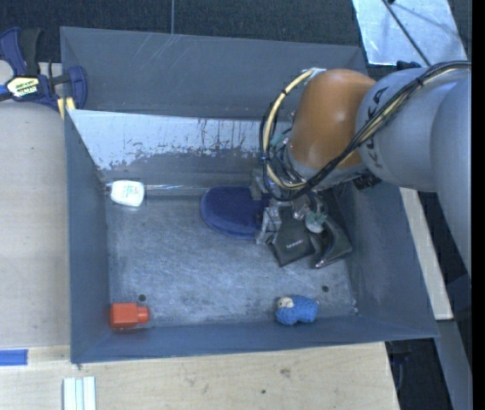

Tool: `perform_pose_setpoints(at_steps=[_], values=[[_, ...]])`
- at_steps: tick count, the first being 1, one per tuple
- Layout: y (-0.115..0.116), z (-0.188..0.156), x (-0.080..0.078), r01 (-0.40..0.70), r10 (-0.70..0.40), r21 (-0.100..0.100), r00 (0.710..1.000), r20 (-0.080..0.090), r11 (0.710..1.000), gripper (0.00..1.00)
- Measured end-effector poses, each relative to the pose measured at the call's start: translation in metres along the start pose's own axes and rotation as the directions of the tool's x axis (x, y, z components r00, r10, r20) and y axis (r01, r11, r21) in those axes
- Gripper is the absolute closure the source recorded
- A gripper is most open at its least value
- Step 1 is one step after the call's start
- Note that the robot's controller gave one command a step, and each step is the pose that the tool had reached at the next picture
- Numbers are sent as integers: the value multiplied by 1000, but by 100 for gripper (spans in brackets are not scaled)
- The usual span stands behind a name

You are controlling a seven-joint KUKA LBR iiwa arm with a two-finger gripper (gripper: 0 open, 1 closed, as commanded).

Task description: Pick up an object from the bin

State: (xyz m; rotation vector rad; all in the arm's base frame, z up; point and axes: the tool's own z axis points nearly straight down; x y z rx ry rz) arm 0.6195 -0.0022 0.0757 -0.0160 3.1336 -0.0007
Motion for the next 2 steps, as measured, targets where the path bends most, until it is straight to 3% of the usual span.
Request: perform_pose_setpoints(at_steps=[1,2], values=[[2,-131,5,63,-63,0,998,4,998,100],[16,-157,-6,370,-370,-1,929,0,929,100]])
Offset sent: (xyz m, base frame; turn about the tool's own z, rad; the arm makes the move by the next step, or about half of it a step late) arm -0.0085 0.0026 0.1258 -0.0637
